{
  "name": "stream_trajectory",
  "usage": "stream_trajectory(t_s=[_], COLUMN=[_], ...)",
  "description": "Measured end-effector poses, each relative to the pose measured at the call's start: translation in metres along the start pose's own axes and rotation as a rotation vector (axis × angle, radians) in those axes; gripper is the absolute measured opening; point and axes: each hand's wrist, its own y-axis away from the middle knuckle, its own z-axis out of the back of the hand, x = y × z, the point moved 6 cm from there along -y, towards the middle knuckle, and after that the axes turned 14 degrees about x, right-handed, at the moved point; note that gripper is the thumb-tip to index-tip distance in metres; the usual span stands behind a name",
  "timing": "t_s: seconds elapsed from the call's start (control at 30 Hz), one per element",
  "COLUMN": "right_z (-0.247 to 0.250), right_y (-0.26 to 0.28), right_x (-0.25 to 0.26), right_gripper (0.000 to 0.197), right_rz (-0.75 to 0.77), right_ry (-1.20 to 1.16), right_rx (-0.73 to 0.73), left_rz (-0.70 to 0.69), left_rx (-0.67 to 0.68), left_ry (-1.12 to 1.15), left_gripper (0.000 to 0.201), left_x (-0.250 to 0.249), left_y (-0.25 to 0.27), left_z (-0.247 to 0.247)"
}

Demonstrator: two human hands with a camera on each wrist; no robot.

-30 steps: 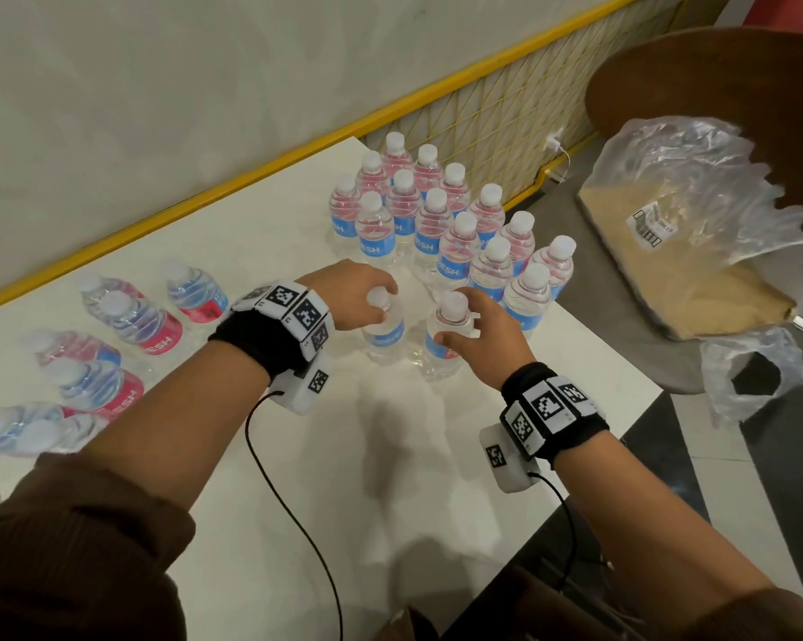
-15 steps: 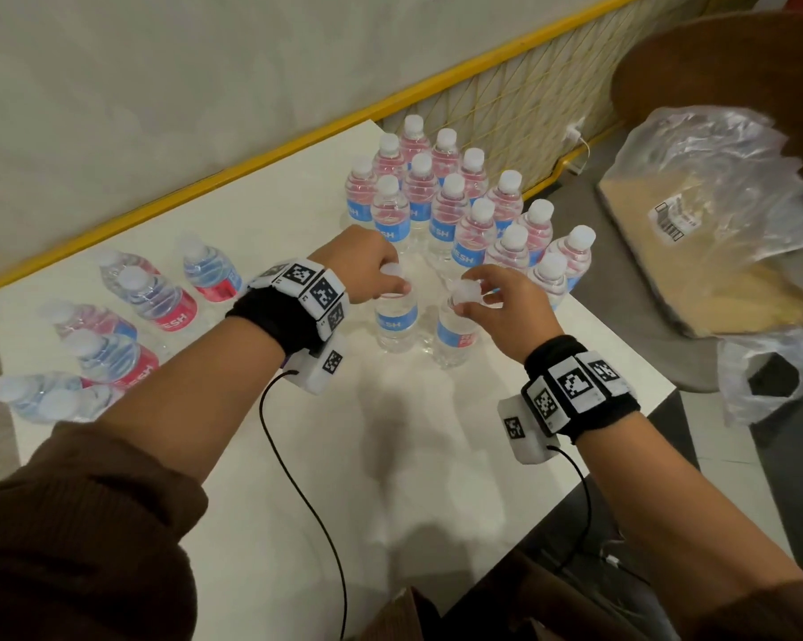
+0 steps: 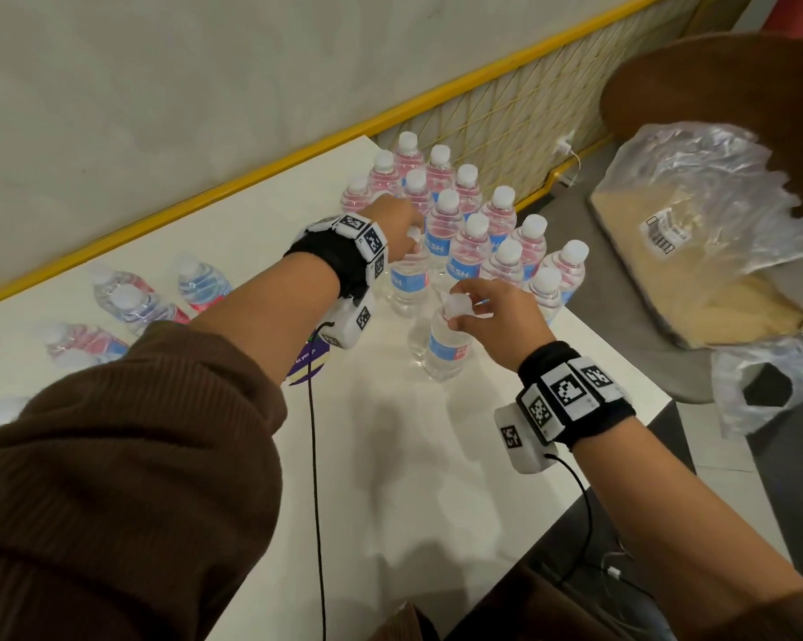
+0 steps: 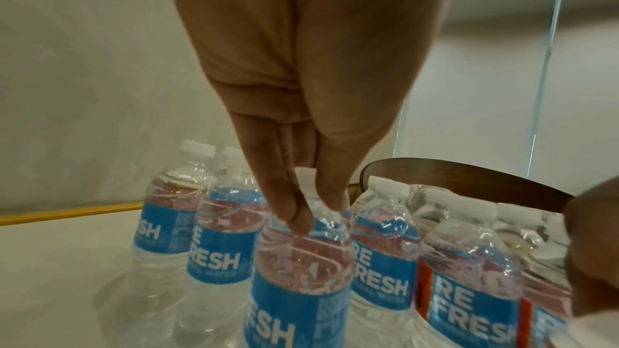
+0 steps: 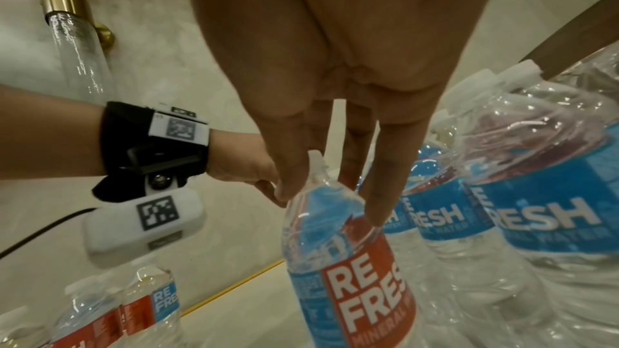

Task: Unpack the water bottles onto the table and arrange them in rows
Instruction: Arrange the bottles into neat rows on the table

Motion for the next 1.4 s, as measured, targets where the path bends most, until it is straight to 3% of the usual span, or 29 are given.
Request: stream_trajectory(t_s=[0.63,0.8,0.9,1.0,1.23,1.4], right_z=[0.000,0.000,0.002,0.005,0.012,0.023], right_y=[0.004,0.003,0.001,-0.001,-0.023,-0.046], right_x=[0.002,0.003,0.000,0.002,0.019,0.031], right_gripper=[0.037,0.038,0.040,0.040,0.036,0.039], right_rz=[-0.007,-0.012,-0.037,-0.045,-0.063,-0.083], right_ry=[0.049,0.055,0.059,0.114,0.345,0.387], right_rx=[0.008,0.022,0.028,0.042,0.151,0.105], left_rz=[0.019,0.023,0.029,0.034,-0.026,-0.053], left_rx=[-0.100,-0.108,-0.206,-0.343,-0.119,-0.152], left_ry=[0.020,0.043,0.061,0.083,0.100,0.146], left_gripper=[0.021,0.032,0.048,0.041,0.052,0.041], left_x=[0.001,0.002,0.007,0.016,0.022,0.013], left_y=[-0.021,-0.017,-0.005,0.008,0.003,-0.003], left_z=[0.012,0.010,0.013,0.018,-0.001,-0.001])
